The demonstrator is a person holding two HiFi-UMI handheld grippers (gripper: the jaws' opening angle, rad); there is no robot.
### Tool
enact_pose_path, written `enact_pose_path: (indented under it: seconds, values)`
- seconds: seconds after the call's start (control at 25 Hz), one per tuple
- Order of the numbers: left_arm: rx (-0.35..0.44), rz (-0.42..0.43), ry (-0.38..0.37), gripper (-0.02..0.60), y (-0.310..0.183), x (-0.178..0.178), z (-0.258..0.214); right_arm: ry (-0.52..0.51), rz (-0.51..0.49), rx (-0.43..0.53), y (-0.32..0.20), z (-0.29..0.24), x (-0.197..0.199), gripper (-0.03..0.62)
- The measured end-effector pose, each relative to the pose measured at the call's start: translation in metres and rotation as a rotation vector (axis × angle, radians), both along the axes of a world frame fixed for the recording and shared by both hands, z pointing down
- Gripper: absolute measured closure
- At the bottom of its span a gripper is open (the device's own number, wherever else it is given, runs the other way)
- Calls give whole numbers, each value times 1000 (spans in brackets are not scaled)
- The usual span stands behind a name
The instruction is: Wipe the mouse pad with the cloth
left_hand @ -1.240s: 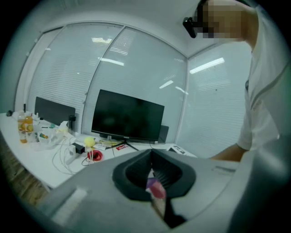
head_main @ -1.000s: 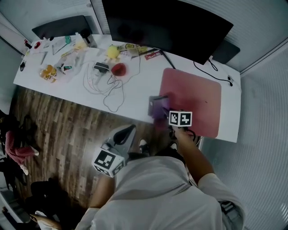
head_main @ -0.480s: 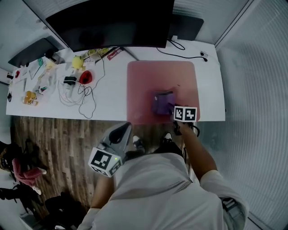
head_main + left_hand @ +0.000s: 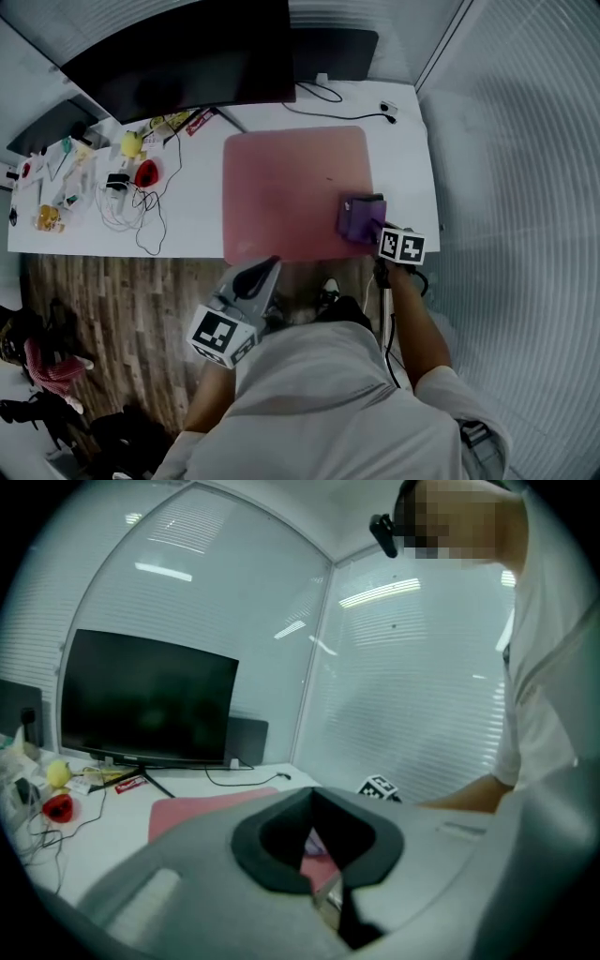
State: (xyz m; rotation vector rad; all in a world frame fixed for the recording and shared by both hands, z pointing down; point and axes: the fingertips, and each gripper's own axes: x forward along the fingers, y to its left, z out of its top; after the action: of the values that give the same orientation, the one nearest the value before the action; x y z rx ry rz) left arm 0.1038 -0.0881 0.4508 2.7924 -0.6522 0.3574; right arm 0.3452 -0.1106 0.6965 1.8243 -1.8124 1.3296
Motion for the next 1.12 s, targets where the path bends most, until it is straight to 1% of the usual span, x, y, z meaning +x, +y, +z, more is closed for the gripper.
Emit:
enact_pose_path:
  seconds: [0.16,0.28,0.4,0.48,0.52,0.6,0.64,0.76,0.92,1.04,1.12]
  values:
    - [4,36,15,580,11,29,1,28,84,-11,23,5,49,540]
    - [11,64,26,580,15,34,-3,64,165,-24,42,5,76,540]
    - [11,70,41,580,16,20,-8,97,232,-14,55,-7,88,540]
    - [18,62,43,580,13,2,-12,105,254,37,53,-27,80,540]
    - [23,53,44,580,10,-11,-14,96,257,70,49,-39,68,540]
    - [24,29,51,580,5,-42,-15,57,236,134,38,-62,30,540]
    - [20,15,55,580,2,-59,-15,31,209,159,30,-71,4,540]
    - [9,-24,56,580,-3,-110,-12,-52,76,210,-1,-90,-90,540]
    - [-3,-63,67,580,-5,-174,-10,-143,-124,227,-37,-99,-226,540]
    - [-10,-107,66,580,-6,-223,-6,-175,-281,224,-57,-101,-324,540]
    - [-18,-140,61,580,-8,-250,-1,-175,-376,218,-67,-95,-378,540]
